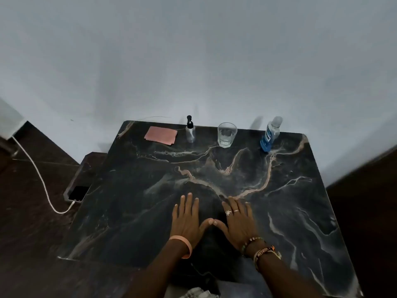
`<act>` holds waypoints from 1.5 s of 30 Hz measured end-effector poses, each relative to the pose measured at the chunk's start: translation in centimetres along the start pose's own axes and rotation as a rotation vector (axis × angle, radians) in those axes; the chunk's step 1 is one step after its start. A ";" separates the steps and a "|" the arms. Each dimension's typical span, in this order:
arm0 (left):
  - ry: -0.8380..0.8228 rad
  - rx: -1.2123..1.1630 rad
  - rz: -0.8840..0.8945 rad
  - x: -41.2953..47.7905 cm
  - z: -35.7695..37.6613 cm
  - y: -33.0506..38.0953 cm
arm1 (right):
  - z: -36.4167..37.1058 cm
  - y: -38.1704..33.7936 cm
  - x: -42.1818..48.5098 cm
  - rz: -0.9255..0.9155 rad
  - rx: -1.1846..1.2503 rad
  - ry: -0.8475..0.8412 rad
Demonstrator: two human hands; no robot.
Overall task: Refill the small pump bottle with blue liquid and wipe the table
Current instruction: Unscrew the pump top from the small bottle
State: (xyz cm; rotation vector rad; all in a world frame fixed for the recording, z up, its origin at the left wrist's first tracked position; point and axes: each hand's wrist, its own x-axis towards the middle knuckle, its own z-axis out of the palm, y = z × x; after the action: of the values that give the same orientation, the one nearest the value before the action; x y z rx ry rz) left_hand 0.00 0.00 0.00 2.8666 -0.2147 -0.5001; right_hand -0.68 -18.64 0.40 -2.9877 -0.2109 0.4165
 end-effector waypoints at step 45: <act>0.290 -0.262 -0.009 19.8 -13.7 -15.5 | -5.8 -10.0 26.7 0.220 0.541 0.375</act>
State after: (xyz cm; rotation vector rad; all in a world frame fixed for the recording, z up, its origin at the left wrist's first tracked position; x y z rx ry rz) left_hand 24.80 14.04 2.51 2.6401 -0.0796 -0.0988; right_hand 25.21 -5.26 0.30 -2.4891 0.2317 -0.0712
